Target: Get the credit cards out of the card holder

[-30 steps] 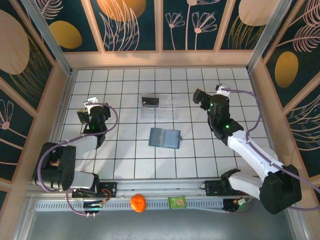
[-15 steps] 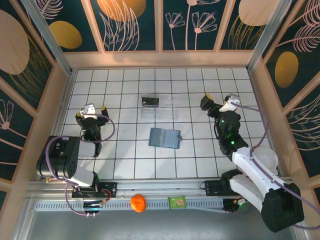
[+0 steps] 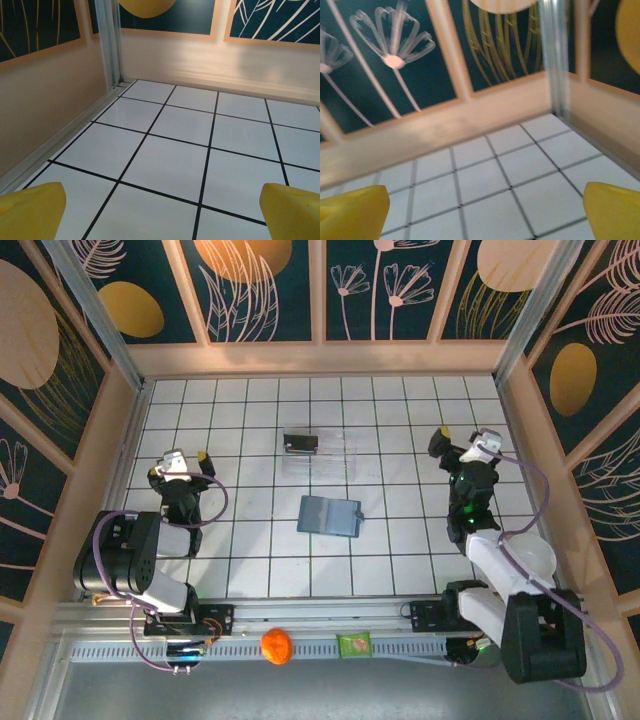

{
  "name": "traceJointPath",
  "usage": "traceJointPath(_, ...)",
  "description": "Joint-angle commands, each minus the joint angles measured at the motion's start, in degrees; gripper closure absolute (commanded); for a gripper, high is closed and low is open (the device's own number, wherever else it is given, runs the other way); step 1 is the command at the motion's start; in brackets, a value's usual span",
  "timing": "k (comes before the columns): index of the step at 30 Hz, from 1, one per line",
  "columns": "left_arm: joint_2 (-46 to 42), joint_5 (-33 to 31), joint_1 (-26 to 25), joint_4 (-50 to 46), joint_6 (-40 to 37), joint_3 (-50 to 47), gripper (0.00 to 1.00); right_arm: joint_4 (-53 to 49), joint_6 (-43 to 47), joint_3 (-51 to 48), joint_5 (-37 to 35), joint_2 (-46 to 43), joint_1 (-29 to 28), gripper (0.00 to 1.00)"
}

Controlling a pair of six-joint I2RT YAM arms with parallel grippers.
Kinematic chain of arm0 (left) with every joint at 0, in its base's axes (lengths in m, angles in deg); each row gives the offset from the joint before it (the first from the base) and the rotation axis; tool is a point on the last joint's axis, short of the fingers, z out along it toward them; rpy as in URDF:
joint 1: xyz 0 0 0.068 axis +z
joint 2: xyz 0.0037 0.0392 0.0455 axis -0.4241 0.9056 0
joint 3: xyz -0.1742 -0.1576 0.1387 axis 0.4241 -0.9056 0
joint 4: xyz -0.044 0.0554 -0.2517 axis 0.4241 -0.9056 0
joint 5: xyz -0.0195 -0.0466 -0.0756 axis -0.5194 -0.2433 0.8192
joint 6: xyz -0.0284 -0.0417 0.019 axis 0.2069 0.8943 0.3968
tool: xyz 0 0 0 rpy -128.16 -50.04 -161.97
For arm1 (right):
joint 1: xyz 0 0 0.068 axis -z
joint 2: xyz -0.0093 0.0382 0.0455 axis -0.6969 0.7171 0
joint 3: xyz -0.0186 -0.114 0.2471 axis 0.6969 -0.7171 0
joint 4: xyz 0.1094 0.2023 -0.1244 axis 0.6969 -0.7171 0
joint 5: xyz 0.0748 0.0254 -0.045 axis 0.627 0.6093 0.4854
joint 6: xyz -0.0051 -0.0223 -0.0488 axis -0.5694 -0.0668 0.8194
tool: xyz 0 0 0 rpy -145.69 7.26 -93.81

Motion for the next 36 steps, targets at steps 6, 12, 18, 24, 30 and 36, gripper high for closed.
traceJointPath(6, -0.13, 0.60, 0.30, 2.88, 0.53, -0.10, 0.01, 21.70, 2.91, -6.44, 12.81, 15.33, 8.97, 0.01)
traceJointPath(12, -0.09, 0.60, 0.31, 2.88, 0.57, -0.10, 0.01, 23.81, -0.09, -5.16, 23.02, 16.53, 13.65, 0.01)
traceJointPath(18, -0.13, 0.59, 0.29, 2.88, 0.53, -0.10, 0.01, 15.67, -0.28, -3.65, 17.91, 15.88, 13.44, 0.01)
traceJointPath(24, -0.14, 0.60, 0.29, 2.88, 0.53, -0.10, 0.01, 29.09, 0.58, -7.10, 23.77, 24.91, 13.72, 0.01)
traceJointPath(30, -0.14, 0.60, 0.30, 2.88, 0.55, -0.10, 0.01, 44.82, 6.20, -11.55, 17.85, 31.97, 7.60, 0.01)
traceJointPath(36, -0.14, 0.61, 0.30, 2.92, 0.53, -0.10, 0.01, 37.20, 4.95, -8.94, 10.84, 30.61, 6.52, 0.01)
